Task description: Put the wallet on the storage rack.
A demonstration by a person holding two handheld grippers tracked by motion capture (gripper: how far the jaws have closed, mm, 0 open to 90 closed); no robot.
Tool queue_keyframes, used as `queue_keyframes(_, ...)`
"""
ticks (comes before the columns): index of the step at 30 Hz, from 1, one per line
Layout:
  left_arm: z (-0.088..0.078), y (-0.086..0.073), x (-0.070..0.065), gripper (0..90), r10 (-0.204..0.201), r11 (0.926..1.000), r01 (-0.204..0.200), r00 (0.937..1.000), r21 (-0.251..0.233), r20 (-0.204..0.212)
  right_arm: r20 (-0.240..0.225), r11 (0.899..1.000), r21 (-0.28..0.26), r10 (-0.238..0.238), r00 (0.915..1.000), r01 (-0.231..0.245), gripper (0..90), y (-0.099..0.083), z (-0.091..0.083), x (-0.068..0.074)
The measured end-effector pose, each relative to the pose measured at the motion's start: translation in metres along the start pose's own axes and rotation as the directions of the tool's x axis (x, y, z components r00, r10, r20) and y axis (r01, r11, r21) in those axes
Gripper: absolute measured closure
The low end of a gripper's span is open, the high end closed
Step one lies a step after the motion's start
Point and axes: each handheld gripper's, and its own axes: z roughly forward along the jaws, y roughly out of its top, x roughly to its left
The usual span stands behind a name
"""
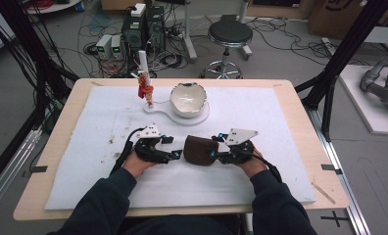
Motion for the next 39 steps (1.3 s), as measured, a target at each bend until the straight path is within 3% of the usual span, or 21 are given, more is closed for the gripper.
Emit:
queue_keyframes(4,0.008,0.0,-0.005,39.3,0.041,0.9977,-0.041,0.9991,0.054,0.009,-0.026,0.999,-0.031,-0.016,0.9995,0.015,56.1,0.002,-0.001,0.003)
queue_keyframes(7,0.009,0.0,-0.006,42.5,0.051,0.9968,-0.052,0.9985,0.06,0.02,-0.037,0.999,-0.043,-0.01,0.9993,0.008,56.8,0.002,-0.001,0.002)
queue_keyframes(10,0.01,0.0,-0.008,56.4,0.072,0.9952,-0.075,0.9966,0.064,0.039,-0.081,0.998,-0.058,0.035,0.9961,-0.039,58.1,0.0,-0.002,-0.002)
queue_keyframes(12,0.01,0.0,-0.009,57.1,0.089,0.9936,-0.091,0.9953,0.066,0.037,-0.086,0.997,-0.062,0.048,0.9951,-0.054,58.1,-0.001,-0.001,-0.003)
queue_keyframes(14,0.011,0.0,-0.01,63.3,0.1,0.9926,-0.102,0.9942,0.066,0.04,-0.114,0.993,-0.062,0.092,0.9892,-0.099,57.5,-0.003,0.0,-0.006)
queue_keyframes(15,0.011,0.0,-0.011,63.3,0.111,0.9911,-0.113,0.9932,0.07,0.036,-0.114,0.993,-0.062,0.092,0.9892,-0.099,57.5,-0.003,0.0,-0.006)
queue_keyframes(18,0.011,0.0,-0.013,66.5,0.141,0.988,-0.143,0.9891,0.058,0.043,-0.146,0.985,-0.027,0.165,0.9754,-0.171,50.8,-0.007,0.004,-0.011)
queue_keyframes(23,0.011,0.0,-0.014,66.6,0.152,0.9865,-0.154,0.9875,0.055,0.042,-0.161,0.984,0.007,0.179,0.9705,-0.181,46.1,-0.008,0.012,-0.009)
queue_keyframes(24,0.011,0.0,-0.014,66.6,0.157,0.9858,-0.159,0.9867,0.052,0.041,-0.182,0.976,0.018,0.217,0.959,-0.217,42.7,-0.01,0.013,-0.012)
queue_keyframes(25,0.011,0.0,-0.014,66.6,0.161,0.9852,-0.163,0.986,0.051,0.043,-0.182,0.976,0.018,0.217,0.959,-0.217,42.7,-0.01,0.013,-0.012)
queue_keyframes(26,0.01,0.0,-0.014,66.7,0.166,0.9844,-0.168,0.9852,0.051,0.043,-0.179,0.966,0.03,0.258,0.9495,-0.257,36.1,-0.012,0.015,-0.015)
queue_keyframes(27,0.01,0.0,-0.014,66.7,0.163,0.985,-0.165,0.9856,0.049,0.042,-0.179,0.966,0.03,0.258,0.9495,-0.257,36.1,-0.012,0.015,-0.015)
queue_keyframes(29,0.01,0.0,-0.014,66.7,0.161,0.9853,-0.163,0.986,0.05,0.043,-0.203,0.949,0.041,0.314,0.9275,-0.313,32.0,-0.016,0.018,-0.02)
queue_keyframes(30,0.011,0.0,-0.014,66.7,0.161,0.9854,-0.163,0.9861,0.05,0.042,-0.203,0.949,0.041,0.314,0.9275,-0.313,32.0,-0.016,0.018,-0.02)
queue_keyframes(31,0.011,0.0,-0.014,66.6,0.158,0.9858,-0.16,0.9865,0.05,0.042,-0.214,0.941,0.049,0.338,0.9164,-0.336,31.5,-0.017,0.02,-0.021)
queue_keyframes(32,0.011,0.0,-0.014,66.4,0.158,0.9858,-0.16,0.9866,0.051,0.04,-0.248,0.924,0.063,0.379,0.8913,-0.376,33.5,-0.019,0.022,-0.025)
queue_keyframes(34,0.011,0.0,-0.014,64.0,0.155,0.9863,-0.157,0.9873,0.052,0.034,-0.292,0.918,0.07,0.393,0.8718,-0.391,50.2,-0.02,0.022,-0.027)
queue_keyframes(35,0.011,0.0,-0.014,64.0,0.148,0.9875,-0.149,0.9887,0.052,0.023,-0.292,0.918,0.07,0.393,0.8718,-0.391,50.2,-0.02,0.022,-0.027)
queue_keyframes(36,0.011,0.0,-0.013,51.4,0.137,0.9889,-0.137,0.9905,0.057,0.014,-0.29,0.915,0.08,0.401,0.869,-0.395,52.0,-0.019,0.022,-0.028)
queue_keyframes(37,0.01,0.001,-0.011,51.4,0.118,0.9911,-0.118,0.993,0.063,0.001,-0.29,0.915,0.08,0.401,0.869,-0.395,52.0,-0.019,0.022,-0.028)
queue_keyframes(39,0.008,0.001,-0.006,42.1,0.069,0.9954,-0.068,0.9975,0.067,-0.013,-0.296,0.923,0.078,0.383,0.875,-0.378,54.4,-0.017,0.02,-0.028)
